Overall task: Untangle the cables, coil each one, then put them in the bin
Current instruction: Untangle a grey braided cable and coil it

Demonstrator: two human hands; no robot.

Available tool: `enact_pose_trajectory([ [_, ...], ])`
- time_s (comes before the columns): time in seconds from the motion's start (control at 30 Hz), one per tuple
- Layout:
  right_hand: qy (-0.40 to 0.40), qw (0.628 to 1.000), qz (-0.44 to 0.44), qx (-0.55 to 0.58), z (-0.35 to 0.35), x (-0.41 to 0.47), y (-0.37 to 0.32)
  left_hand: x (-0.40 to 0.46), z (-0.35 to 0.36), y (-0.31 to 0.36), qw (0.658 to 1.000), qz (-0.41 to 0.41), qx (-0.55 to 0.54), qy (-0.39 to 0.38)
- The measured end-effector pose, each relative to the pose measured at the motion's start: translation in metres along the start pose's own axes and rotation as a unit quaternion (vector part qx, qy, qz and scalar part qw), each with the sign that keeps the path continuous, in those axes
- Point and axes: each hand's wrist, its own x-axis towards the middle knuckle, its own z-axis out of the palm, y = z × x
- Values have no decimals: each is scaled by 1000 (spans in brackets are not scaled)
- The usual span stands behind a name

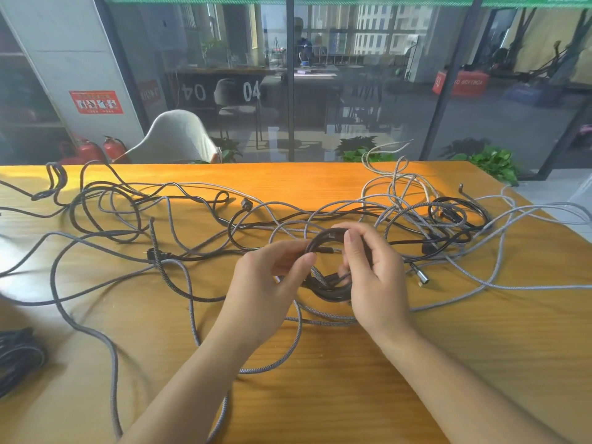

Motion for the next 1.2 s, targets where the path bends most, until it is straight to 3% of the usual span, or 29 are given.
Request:
enact_pose_trajectory([
  [0.13,5,1000,-8,-10,-3,0,0,0,-3,2,993,-37,-102,-56],
  [0.47,-65,995,66,-31,-2,3,-3,0,-3,5,964,-84,-246,-57],
  [0.57,-92,993,68,-33,-1,4,-3,-1,-2,4,976,-56,-204,-53],
  [0.67,-104,992,43,-51,1,2,-1,-2,-1,2,998,-4,-57,-15],
  [0.77,-107,992,40,-60,2,1,-1,-2,-1,3,999,11,8,42],
  [0.9,-119,990,44,-67,1,2,-2,-2,2,-2,984,110,63,125],
  [1.1,-124,989,51,-62,1,2,-7,-1,5,-11,944,233,135,190],
  [1.2,-126,988,63,-62,0,3,-5,-2,7,-7,944,243,114,191],
])
